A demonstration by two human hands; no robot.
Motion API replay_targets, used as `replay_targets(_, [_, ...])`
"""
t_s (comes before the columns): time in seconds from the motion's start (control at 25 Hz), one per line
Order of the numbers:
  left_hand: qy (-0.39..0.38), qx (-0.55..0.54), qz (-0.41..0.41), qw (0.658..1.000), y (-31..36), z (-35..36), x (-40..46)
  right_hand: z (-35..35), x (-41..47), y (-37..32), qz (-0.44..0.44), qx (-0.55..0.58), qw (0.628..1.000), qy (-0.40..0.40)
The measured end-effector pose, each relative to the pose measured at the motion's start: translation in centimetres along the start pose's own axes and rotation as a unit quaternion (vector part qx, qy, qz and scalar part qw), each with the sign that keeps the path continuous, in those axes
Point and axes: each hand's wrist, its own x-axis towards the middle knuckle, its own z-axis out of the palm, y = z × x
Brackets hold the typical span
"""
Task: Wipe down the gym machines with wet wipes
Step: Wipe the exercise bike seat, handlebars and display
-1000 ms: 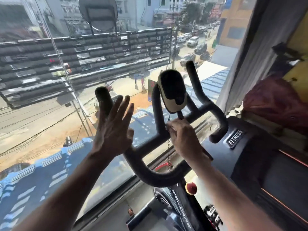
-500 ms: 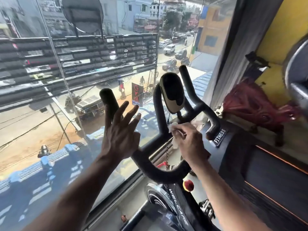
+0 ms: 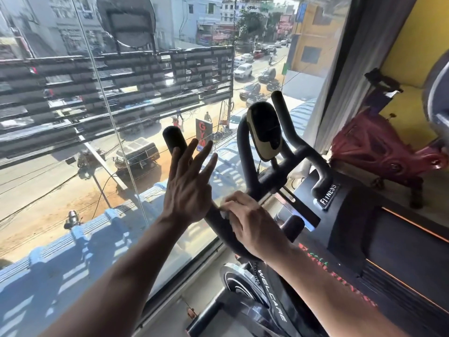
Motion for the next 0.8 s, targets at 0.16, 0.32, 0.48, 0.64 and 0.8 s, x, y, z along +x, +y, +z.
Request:
replay_targets(0.16, [0.005,-0.017,0.007,1.000,-0.2,0.4,-0.5,-1.0,0.0,3.1,0.013,-0.052,0.997,0.059])
replay_targets(0.32, [0.020,-0.024,0.006,0.999,0.0,0.6,-0.9,0.8,-1.0,0.2,-0.034,-0.027,0.999,0.024])
replay_targets(0.48, [0.019,-0.021,0.003,1.000,-0.5,1.2,-1.0,-2.4,-0.4,5.3,0.065,-0.026,0.989,0.132])
replay_targets(0.64, [0.013,-0.027,-0.007,1.000,-0.2,1.3,-1.1,-3.3,1.9,8.9,0.142,-0.056,0.978,0.141])
replay_targets(0.8, [0.020,-0.025,-0.011,0.999,-0.1,1.1,-1.2,-1.9,-0.1,5.0,0.169,0.028,0.969,0.176])
